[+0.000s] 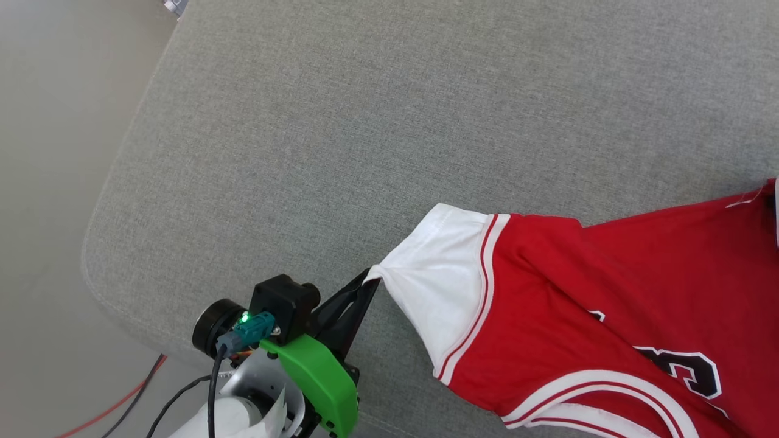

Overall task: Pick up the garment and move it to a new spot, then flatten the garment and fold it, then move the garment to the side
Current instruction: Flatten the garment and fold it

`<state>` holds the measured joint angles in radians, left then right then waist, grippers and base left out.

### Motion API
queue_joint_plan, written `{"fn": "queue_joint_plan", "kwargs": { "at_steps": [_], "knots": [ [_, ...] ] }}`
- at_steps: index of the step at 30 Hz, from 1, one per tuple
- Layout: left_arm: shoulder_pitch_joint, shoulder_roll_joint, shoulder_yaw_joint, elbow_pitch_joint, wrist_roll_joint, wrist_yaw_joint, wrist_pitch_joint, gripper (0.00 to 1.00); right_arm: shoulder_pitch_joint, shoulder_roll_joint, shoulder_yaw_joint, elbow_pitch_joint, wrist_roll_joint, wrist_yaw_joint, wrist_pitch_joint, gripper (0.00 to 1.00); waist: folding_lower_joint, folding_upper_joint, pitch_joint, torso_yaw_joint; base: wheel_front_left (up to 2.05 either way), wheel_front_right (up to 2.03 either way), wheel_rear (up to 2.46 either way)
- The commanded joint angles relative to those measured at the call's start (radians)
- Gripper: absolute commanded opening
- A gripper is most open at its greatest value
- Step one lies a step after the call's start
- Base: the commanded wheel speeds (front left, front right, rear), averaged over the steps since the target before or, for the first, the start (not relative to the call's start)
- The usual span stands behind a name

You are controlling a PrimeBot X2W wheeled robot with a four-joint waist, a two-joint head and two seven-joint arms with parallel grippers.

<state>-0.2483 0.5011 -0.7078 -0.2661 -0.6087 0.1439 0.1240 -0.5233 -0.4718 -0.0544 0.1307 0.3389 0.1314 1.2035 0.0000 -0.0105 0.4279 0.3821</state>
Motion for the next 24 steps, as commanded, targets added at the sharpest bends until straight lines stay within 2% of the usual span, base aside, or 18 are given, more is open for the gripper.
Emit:
{"fn": "queue_joint_plan", "kwargs": {
  "at_steps": [1, 7, 15, 19, 24],
  "knots": [
    [-0.018, -0.006, 0.001, 0.004, -0.005, -0.003, -0.004, 0.0, 0.034, 0.019, 0.013, 0.04, 0.004, -0.001, -0.019, 0.0, 0.0, 0.0105, -0.011, -0.006, 0.0, 0.0, 0.0],
    [-0.015, 0.005, 0.008, 0.008, -0.004, 0.004, -0.009, 0.0, 0.001, 0.019, 0.017, 0.058, 0.015, -0.001, -0.167, 0.0, 0.0, 0.0105, -0.062, -0.036, 0.0, 0.0, 0.0],
    [-0.008, 0.016, 0.073, -0.008, -0.017, 0.034, -0.067, 0.0, -0.031, 0.001, 0.043, 0.07, 0.063, -0.001, -0.361, 0.0, 0.0, 0.0105, -0.18, -0.107, 0.0, 0.0, 0.0],
    [-0.03, 0.023, 0.098, -0.024, -0.02, 0.031, -0.083, 0.0, -0.029, -0.023, 0.057, 0.038, 0.101, -0.001, -0.433, 0.0, 0.0, 0.0105, -0.238, -0.146, 0.0, 0.0, 0.0],
    [-0.067, 0.034, 0.146, -0.044, -0.017, 0.049, -0.102, 0.0, -0.037, -0.039, 0.068, -0.014, 0.144, -0.001, -0.52, 0.0, 0.0, 0.0105, -0.3, -0.204, 0.0, 0.0, 0.0]
  ]
}}
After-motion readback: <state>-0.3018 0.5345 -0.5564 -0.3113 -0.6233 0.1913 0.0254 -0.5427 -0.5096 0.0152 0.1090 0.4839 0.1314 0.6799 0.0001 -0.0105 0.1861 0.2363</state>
